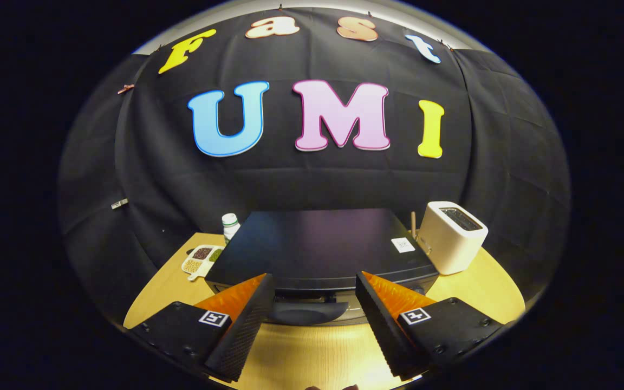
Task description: Open the toaster oven, put the food inside, and close the toaster oven door.
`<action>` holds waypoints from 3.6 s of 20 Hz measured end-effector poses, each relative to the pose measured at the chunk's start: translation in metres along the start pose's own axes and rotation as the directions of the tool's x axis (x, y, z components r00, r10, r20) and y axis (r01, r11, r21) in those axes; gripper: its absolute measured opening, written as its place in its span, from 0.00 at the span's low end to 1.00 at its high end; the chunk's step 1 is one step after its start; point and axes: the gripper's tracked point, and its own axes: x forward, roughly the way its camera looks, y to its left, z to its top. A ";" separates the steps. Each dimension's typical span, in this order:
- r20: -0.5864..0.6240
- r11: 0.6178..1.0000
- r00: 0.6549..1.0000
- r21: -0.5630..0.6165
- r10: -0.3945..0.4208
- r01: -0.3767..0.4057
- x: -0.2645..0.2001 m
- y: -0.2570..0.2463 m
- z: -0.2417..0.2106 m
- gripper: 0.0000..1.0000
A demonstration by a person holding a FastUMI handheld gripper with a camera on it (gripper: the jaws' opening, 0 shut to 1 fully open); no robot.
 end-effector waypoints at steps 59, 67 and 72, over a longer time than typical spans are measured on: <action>-0.763 0.983 0.627 0.062 0.158 -0.172 -0.135 -0.221 -0.182 0.99; -0.849 0.994 0.518 0.103 0.107 -0.036 -0.100 -0.325 -0.221 0.91; -0.886 0.992 0.447 0.130 0.120 -0.009 -0.082 -0.328 -0.248 0.61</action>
